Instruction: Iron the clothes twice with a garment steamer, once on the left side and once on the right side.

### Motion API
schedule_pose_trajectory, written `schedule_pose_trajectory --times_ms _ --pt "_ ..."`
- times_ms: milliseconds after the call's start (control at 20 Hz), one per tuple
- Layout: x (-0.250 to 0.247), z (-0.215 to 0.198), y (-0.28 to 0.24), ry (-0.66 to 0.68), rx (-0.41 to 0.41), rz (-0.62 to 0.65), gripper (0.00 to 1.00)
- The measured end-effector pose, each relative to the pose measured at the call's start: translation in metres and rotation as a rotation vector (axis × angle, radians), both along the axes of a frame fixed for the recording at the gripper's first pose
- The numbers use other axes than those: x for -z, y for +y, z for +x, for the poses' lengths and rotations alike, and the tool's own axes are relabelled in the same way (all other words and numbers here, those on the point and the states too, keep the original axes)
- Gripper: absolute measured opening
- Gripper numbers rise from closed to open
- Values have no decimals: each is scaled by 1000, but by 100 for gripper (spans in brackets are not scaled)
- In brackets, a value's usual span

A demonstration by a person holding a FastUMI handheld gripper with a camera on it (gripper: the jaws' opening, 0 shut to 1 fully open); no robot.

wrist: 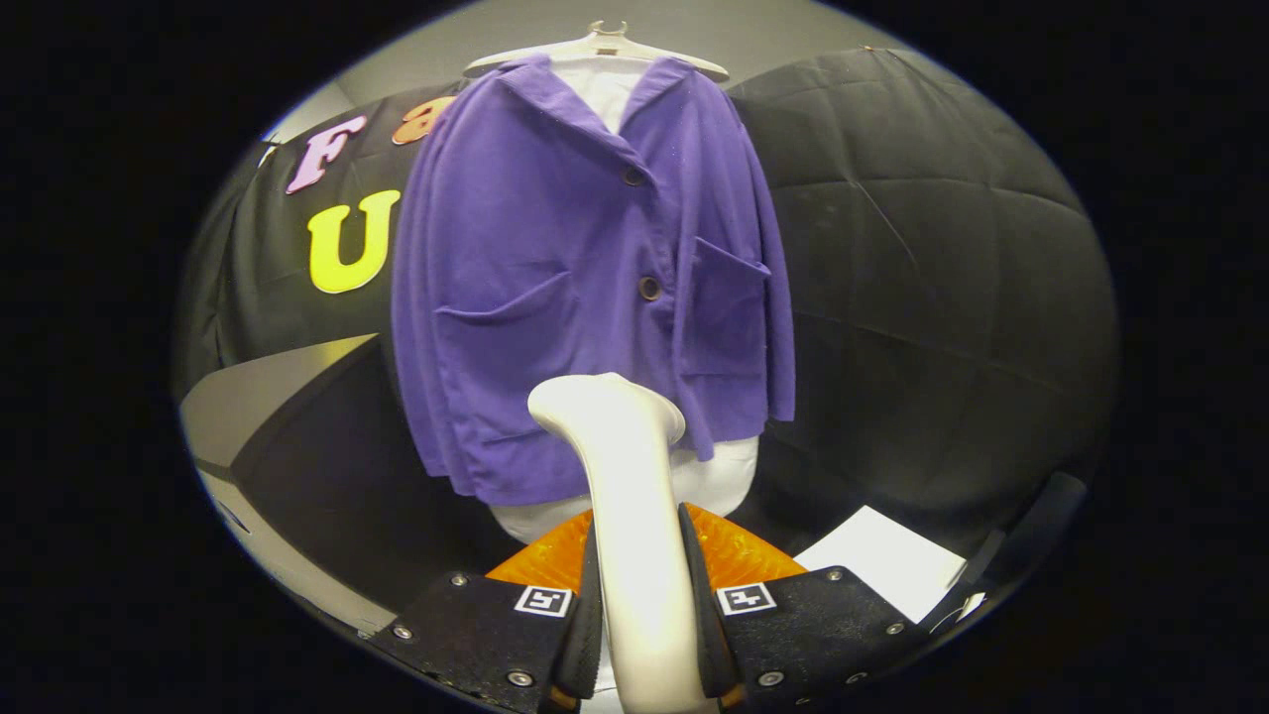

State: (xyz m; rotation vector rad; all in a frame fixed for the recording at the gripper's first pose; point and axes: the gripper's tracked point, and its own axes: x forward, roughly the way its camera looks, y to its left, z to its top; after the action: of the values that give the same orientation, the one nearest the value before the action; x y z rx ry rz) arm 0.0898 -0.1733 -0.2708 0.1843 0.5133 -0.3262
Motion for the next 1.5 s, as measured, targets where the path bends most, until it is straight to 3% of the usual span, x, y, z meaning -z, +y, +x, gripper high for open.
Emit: schedule_pose_trajectory --times_ms 300,650,1200,1500 --pt "-29 -14 50 -69 -71 7 39" --pt "-101 -23 90 -200 -168 4 39" --pt "-231 -50 116 -414 -342 17 39" --pt "-262 -83 123 -448 -441 8 39"
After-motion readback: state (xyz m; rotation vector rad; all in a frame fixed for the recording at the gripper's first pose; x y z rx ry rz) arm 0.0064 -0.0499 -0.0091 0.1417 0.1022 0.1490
